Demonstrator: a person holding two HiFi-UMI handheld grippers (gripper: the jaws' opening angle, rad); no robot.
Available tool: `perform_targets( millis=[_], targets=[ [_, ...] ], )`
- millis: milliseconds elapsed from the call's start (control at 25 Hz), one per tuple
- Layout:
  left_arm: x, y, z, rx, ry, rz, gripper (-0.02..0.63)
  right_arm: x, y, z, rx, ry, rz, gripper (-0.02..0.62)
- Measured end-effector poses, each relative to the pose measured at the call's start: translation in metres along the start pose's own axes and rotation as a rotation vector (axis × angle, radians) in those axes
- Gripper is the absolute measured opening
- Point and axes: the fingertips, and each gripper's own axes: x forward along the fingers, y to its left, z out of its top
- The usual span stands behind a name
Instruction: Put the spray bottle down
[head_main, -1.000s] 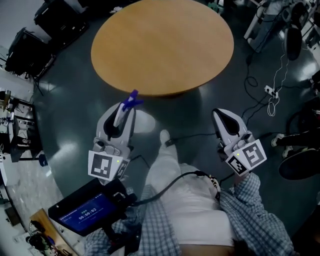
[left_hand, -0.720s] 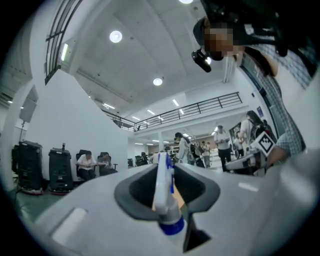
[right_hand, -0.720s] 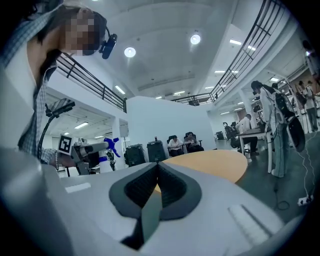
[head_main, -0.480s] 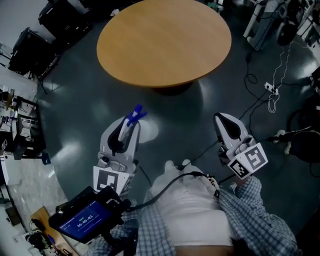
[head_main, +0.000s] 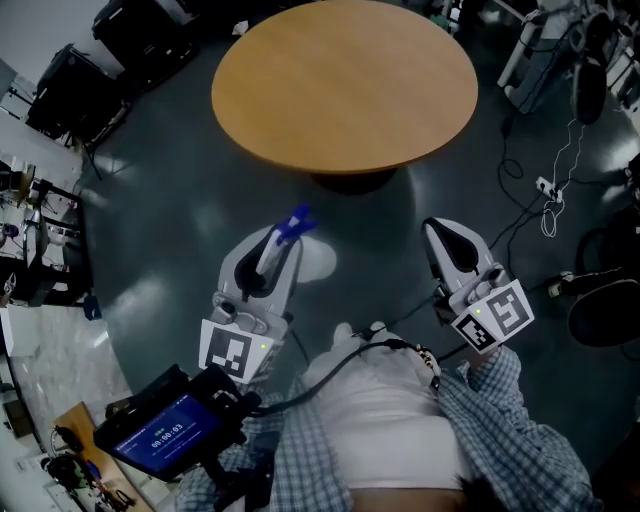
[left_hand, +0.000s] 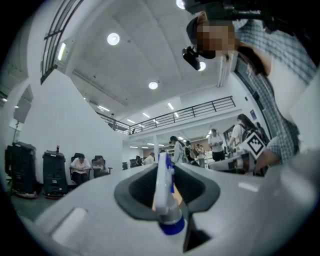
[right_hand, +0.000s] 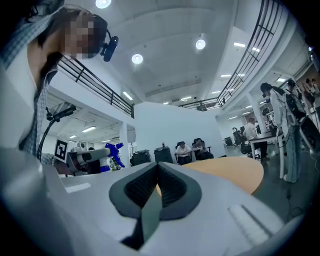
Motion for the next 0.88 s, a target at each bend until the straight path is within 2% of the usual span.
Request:
perform_targets(
  millis=[280,560,760,880],
  targets=[
    [0.023,0.018,-0.028,-0.008,0.074,-0.035,0.097,0.026,0.006,0.003,-0.02,-0.007,0.025,0.005],
    [0.065,0.045,-0.024,-0.017,-0.008,-0.099,0.097,0.076,0.013,0.002,-0.065,-0.01,0.062,0.005],
    [0.085,0.042,-0.039,-0.023,0.068,-0.132,0.095,0.095,0.007,-0.002,-0.084,0.009,0.065,0.005],
    [0.085,0.041,-0.046,-0.004,0.085,-0.139,0.095,0.096,0.003,-0.005,-0.083,0.013,0.044,0.005]
  ],
)
